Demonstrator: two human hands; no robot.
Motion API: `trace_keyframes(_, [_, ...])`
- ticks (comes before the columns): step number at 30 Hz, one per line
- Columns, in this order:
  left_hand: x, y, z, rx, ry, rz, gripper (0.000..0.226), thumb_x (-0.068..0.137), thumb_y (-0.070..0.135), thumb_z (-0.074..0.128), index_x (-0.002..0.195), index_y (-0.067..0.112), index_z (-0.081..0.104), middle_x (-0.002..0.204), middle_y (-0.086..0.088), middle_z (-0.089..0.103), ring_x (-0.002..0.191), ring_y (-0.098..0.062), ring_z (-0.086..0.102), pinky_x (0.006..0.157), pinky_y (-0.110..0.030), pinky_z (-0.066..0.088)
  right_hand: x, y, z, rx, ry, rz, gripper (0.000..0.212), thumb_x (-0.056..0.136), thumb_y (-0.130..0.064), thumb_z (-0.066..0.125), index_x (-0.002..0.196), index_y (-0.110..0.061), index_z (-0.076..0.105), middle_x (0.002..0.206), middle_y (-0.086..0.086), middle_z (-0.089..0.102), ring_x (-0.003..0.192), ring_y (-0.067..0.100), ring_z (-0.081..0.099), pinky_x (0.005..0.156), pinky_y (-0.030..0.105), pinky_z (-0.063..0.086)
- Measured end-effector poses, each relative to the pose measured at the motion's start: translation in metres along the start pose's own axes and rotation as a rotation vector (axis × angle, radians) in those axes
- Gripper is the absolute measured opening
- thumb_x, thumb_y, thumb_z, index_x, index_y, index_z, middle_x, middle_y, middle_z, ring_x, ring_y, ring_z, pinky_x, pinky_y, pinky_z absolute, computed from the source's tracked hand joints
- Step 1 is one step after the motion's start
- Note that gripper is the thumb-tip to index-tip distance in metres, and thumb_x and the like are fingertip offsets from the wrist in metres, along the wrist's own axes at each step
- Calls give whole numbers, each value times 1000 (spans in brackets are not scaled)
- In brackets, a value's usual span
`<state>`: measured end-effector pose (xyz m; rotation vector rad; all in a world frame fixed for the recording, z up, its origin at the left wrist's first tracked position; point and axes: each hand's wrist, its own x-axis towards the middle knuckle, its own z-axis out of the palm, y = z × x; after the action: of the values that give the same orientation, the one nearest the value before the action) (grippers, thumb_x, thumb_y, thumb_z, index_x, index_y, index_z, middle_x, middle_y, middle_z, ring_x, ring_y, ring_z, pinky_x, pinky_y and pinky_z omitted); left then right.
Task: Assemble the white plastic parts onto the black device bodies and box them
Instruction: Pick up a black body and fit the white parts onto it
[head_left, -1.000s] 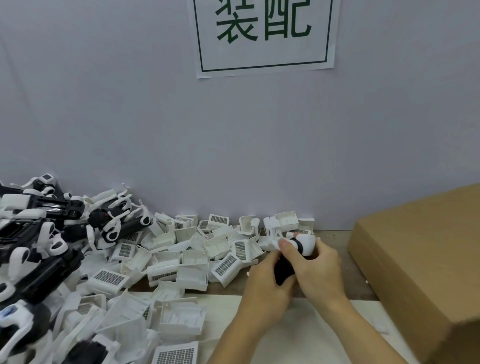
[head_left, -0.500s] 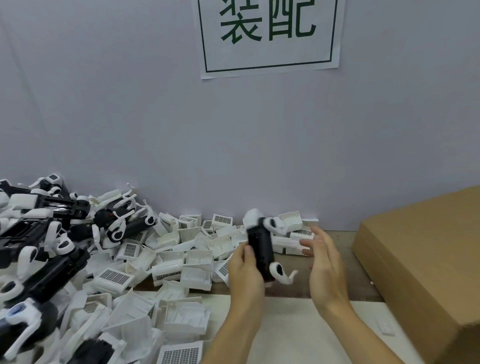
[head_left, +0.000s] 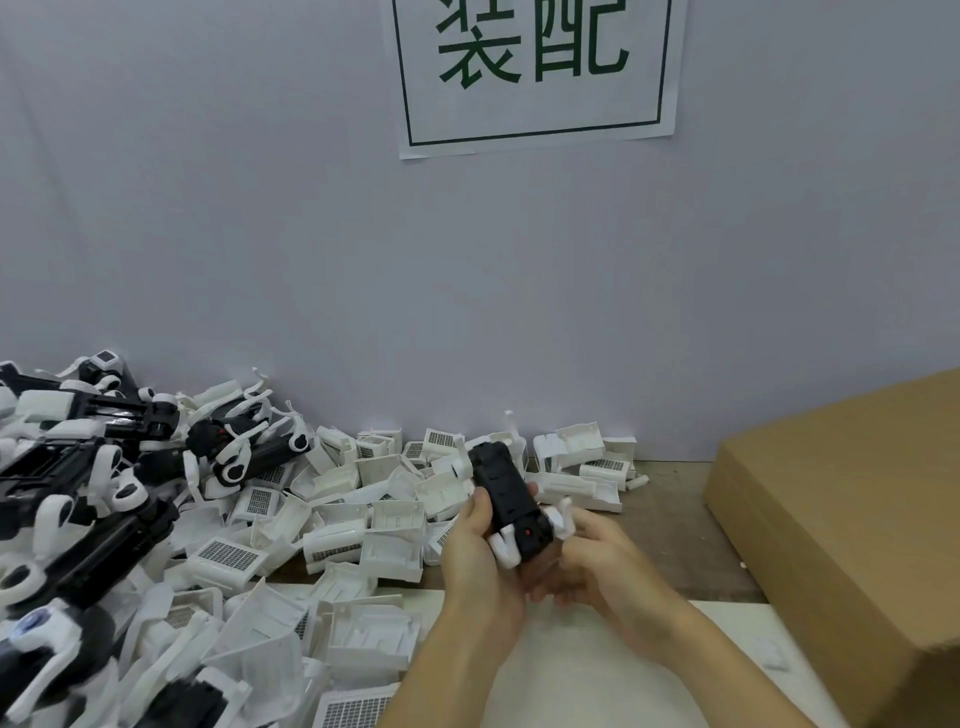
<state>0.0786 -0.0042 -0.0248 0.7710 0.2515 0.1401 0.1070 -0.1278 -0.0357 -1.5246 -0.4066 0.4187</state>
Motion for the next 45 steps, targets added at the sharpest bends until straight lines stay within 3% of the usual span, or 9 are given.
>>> trace_keyframes(6, [0, -5, 1, 230, 26, 139, 25, 108, 27, 40, 121, 22, 61, 110, -17, 73, 88, -36, 67, 58, -32, 48, 3, 5, 12, 108, 29, 13, 20, 98, -19, 60, 117, -16, 63, 82, 13, 71, 66, 24, 64, 57, 27, 49])
trace_keyframes(8, [4, -10, 2, 282, 12, 167, 27, 109, 24, 39, 129, 22, 58, 122, -21, 68, 105, -39, 66, 79, -47, 56, 5, 5, 14, 115, 89, 29, 18, 102, -19, 54, 118, -15, 62, 74, 11, 68, 61, 23, 61, 54, 29, 46])
trace_keyframes(10, [8, -12, 2, 313, 14, 180, 29, 109, 22, 38, 132, 22, 56, 127, -21, 66, 119, -43, 61, 97, -56, 49, 4, 5, 13, 120, 115, 19, 16, 102, -14, 51, 113, -17, 62, 67, 7, 65, 55, 20, 59, 54, 30, 43])
trace_keyframes(13, [11, -13, 0, 321, 5, 184, 29, 110, 24, 36, 131, 24, 56, 127, -23, 65, 122, -49, 56, 83, -50, 45, 3, 5, 13, 79, 97, 0, 21, 100, -7, 49, 111, -20, 61, 63, 3, 65, 52, 16, 58, 55, 30, 41])
trace_keyframes(18, [12, -14, -4, 317, -10, 201, 28, 110, 26, 36, 129, 24, 56, 125, -28, 63, 99, -40, 57, 61, -34, 41, 1, 4, 14, 41, 68, -12, 27, 96, 0, 47, 108, -20, 62, 63, 0, 65, 53, 14, 58, 54, 28, 41])
trace_keyframes(26, [13, -16, -6, 324, -32, 230, 27, 109, 24, 38, 128, 25, 58, 125, -25, 65, 117, -50, 58, 76, -42, 43, 2, 5, 12, 45, 43, -34, 32, 95, 0, 48, 112, -23, 63, 69, 2, 66, 57, 15, 59, 55, 28, 41])
trace_keyframes(32, [8, -13, -4, 280, -86, 243, 25, 108, 21, 41, 129, 21, 53, 107, -25, 68, 80, -31, 58, 52, -28, 41, 8, 9, 11, 147, 74, 8, 40, 92, -5, 48, 121, -29, 61, 72, 12, 63, 57, 21, 53, 52, 28, 39])
trace_keyframes(38, [7, -12, -3, 290, -51, 240, 27, 108, 24, 42, 133, 21, 51, 120, -26, 66, 85, -32, 60, 49, -27, 42, 9, 9, 15, 227, 37, 38, 40, 71, -17, 57, 103, -39, 68, 71, 9, 64, 58, 19, 55, 55, 28, 42])
trace_keyframes(45, [7, -13, -3, 300, -42, 243, 23, 107, 25, 42, 126, 24, 55, 103, -18, 68, 81, -31, 59, 51, -28, 41, 11, 13, 14, 164, 66, 29, 39, 91, -7, 49, 103, -40, 68, 68, 4, 63, 57, 17, 55, 53, 28, 43])
